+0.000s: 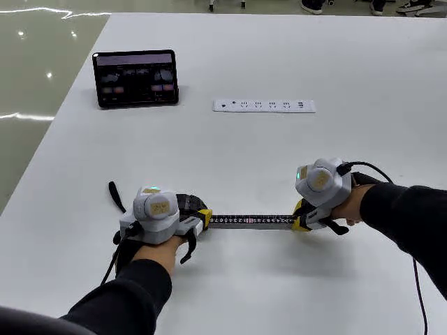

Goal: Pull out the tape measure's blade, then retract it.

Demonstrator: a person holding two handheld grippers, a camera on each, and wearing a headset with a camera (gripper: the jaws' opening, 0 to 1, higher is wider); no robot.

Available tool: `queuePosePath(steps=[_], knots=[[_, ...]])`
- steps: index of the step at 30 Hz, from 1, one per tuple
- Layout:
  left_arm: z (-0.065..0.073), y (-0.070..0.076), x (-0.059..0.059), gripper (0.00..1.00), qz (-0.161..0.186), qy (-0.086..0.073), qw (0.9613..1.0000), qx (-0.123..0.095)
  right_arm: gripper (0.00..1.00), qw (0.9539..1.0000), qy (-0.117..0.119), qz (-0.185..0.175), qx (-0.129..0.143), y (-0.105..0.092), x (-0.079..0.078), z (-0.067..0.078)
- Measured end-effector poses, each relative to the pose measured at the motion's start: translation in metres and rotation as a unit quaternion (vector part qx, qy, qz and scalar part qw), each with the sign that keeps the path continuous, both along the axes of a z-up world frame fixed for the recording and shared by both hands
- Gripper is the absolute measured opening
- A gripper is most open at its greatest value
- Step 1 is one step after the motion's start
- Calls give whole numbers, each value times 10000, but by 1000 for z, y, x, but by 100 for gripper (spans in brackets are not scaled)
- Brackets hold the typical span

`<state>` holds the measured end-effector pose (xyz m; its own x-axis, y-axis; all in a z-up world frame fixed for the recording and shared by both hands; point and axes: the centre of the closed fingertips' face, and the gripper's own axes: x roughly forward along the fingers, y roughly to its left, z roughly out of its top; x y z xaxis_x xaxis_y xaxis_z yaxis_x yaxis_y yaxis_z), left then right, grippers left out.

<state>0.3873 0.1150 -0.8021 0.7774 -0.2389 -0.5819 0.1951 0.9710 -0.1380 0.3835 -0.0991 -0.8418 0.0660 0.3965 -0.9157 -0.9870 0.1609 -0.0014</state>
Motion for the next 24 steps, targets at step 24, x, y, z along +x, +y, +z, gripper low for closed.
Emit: queuePosePath(steps=[24], knots=[[0, 0, 0, 57, -29, 24, 10000, 0, 11, 10000, -19, 13, 75, 10, 1, 0]])
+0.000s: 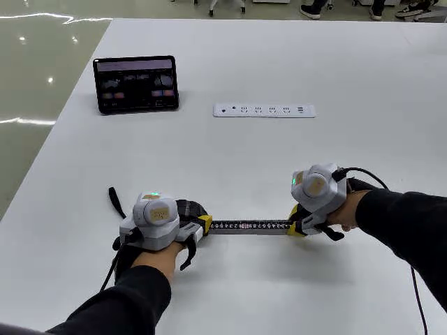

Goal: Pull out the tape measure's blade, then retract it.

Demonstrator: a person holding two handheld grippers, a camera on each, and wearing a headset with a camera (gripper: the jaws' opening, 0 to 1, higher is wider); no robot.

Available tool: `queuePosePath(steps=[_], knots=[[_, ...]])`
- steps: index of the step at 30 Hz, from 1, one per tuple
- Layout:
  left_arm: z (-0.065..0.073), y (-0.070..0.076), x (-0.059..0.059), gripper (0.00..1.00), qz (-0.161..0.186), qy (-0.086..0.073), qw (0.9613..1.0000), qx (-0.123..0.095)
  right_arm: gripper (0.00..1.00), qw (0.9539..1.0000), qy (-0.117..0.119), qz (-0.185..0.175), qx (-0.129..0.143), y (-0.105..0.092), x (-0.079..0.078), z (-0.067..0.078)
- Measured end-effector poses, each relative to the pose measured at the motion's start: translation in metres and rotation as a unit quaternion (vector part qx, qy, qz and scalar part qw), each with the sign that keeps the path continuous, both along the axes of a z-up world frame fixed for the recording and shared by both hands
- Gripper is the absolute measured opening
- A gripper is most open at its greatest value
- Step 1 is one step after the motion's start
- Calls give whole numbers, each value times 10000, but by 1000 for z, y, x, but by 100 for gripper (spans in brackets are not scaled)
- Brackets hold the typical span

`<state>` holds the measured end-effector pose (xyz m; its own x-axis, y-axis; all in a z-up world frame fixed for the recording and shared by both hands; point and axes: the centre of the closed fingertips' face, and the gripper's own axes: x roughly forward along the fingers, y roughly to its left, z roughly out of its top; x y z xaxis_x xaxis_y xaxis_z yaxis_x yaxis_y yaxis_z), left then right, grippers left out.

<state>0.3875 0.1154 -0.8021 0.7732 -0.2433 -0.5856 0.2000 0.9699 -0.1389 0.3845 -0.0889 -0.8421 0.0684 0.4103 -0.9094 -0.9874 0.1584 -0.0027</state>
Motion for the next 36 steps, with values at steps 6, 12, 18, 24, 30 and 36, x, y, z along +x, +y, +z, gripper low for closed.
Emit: queuePosePath(steps=[6, 12, 18, 24, 30, 36], knots=[[0, 0, 0, 57, -5, 18, 10000, -13, 11, 10000, -9, -1, 22, 3, 0, 0], [0, 0, -1, 57, -7, 26, 10000, -15, 11, 10000, -38, 38, 71, 5, 0, 1], [0, 0, 0, 57, -8, 28, 10000, -26, 11, 9999, -40, 9, 113, 8, 0, 2], [0, 0, 0, 57, -1, 26, 10000, -38, 11, 9999, -37, 6, 128, 11, 0, 1], [0, 0, 0, 57, 0, 29, 10000, -49, 11, 9999, -36, 18, 144, 15, -1, 1], [0, 0, 0, 57, -3, 24, 10000, -61, 11, 9999, -34, 38, 161, 18, 0, 1]])
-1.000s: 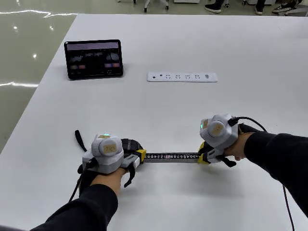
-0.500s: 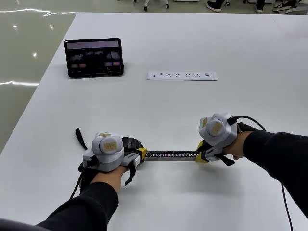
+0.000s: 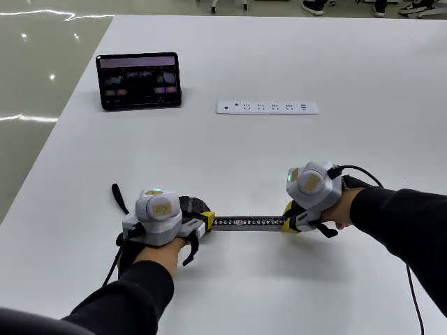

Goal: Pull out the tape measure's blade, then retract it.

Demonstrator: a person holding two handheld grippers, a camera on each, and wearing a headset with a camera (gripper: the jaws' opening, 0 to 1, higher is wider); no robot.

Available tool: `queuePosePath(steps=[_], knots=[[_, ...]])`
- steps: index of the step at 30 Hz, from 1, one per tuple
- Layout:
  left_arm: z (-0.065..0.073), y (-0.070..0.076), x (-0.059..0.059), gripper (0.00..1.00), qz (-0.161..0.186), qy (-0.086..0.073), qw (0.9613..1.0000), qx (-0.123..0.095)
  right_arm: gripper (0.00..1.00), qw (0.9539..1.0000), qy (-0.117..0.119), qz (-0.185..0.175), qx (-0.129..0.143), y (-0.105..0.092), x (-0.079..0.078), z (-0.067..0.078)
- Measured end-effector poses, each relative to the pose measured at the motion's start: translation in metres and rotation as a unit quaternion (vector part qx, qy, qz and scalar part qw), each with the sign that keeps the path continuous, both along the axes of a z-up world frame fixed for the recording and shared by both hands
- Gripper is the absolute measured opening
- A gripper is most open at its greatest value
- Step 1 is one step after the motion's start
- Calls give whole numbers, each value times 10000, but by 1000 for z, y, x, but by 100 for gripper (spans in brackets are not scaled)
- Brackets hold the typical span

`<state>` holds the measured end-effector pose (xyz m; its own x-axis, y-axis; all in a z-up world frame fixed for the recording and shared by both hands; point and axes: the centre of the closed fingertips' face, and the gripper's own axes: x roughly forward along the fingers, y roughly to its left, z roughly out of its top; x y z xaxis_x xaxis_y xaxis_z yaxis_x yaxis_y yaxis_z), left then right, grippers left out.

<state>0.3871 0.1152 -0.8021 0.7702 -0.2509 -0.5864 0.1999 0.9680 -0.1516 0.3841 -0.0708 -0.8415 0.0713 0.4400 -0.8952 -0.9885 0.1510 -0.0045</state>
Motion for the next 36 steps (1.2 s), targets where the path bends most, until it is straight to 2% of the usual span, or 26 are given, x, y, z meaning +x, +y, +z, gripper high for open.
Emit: queuePosePath(steps=[36], knots=[[0, 1, 0, 57, -9, -5, 10000, -16, 11, 9999, 11, -12, 126, 16, 0, 0]])
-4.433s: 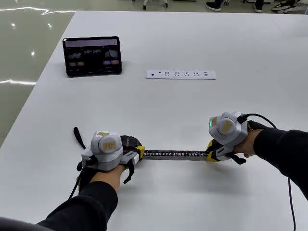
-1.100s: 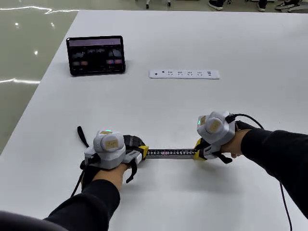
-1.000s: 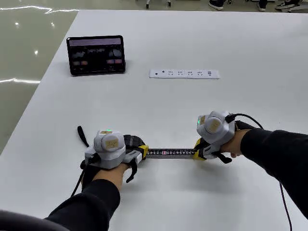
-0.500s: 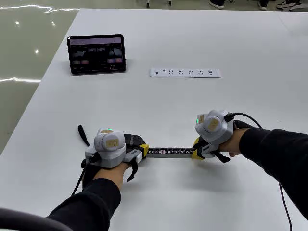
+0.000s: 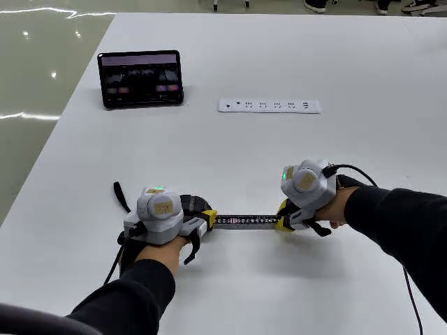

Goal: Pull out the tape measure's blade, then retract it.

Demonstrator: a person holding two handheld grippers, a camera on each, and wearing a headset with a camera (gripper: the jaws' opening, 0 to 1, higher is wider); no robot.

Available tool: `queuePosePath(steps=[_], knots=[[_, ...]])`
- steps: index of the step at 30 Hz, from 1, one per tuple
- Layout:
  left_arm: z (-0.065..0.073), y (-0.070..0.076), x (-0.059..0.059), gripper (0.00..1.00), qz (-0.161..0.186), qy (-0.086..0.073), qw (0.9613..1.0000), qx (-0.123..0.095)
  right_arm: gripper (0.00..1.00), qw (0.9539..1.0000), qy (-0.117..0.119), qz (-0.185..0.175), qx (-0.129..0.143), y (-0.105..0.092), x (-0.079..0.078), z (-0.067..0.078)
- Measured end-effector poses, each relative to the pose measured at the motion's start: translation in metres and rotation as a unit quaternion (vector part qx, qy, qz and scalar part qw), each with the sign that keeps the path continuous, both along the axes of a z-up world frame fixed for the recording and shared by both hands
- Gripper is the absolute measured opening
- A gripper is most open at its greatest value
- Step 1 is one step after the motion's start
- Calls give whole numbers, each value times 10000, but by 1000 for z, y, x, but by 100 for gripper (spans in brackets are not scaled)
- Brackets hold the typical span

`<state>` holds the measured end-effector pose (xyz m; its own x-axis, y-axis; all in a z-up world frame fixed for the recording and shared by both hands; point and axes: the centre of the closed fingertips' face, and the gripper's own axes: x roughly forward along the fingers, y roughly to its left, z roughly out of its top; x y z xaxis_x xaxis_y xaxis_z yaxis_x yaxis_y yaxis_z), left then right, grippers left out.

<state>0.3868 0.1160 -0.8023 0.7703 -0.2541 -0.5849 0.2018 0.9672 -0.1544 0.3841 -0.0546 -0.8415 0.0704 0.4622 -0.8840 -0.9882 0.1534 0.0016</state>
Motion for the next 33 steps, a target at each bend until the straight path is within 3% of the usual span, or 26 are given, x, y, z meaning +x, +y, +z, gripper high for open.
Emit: queuePosePath(steps=[33], knots=[[0, 1, -1, 57, -16, 9, 10000, -23, 11, 10000, 1, 44, 69, 14, -1, 0]])
